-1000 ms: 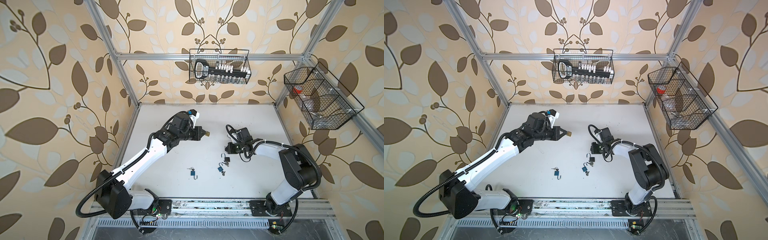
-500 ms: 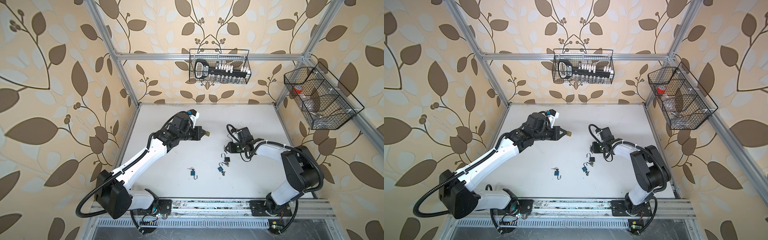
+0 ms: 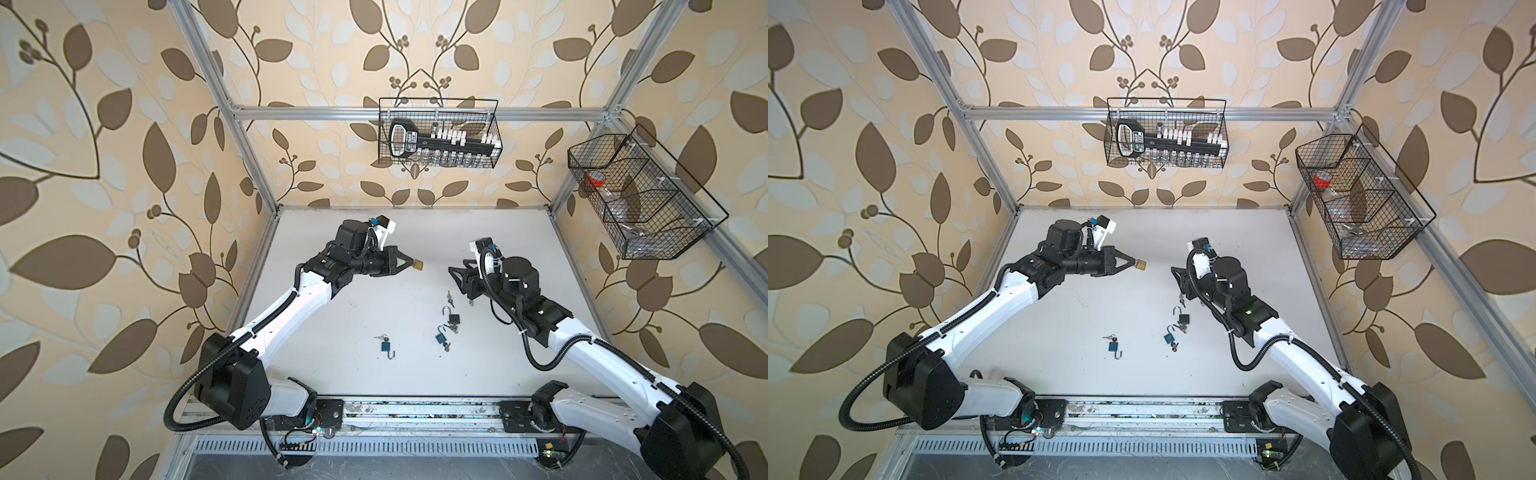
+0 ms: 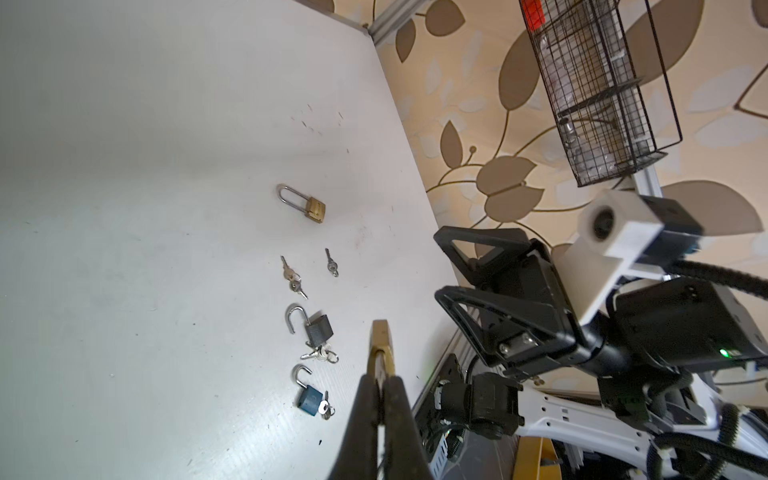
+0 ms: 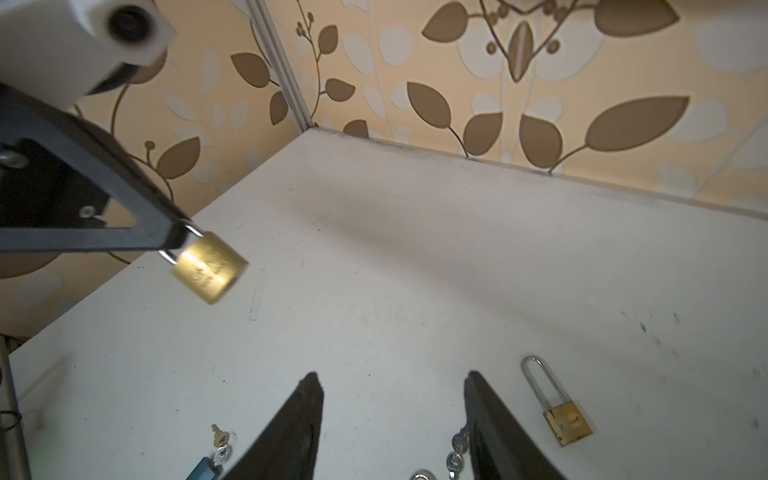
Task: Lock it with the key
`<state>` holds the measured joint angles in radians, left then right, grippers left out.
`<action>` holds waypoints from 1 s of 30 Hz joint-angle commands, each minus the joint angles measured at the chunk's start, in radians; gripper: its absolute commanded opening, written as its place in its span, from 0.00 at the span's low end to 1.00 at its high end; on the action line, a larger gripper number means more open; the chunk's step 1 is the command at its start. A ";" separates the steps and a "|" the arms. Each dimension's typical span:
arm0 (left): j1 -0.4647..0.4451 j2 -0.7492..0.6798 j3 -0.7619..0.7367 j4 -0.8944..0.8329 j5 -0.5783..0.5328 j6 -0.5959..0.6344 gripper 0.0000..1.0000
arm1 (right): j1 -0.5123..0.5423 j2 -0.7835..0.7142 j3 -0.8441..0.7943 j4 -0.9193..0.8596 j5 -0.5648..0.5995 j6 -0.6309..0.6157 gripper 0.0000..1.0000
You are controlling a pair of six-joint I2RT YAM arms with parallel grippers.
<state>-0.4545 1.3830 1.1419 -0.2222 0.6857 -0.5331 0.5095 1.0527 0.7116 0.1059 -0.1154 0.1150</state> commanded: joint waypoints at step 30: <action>-0.171 0.036 0.188 -0.168 0.051 0.249 0.00 | 0.179 -0.074 -0.033 -0.005 0.000 -0.533 0.43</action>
<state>-0.6167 1.4422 1.2816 -0.3958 0.7078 -0.3199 0.6853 0.9733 0.6384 0.1173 -0.1253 -0.4015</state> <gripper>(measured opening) 0.048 0.436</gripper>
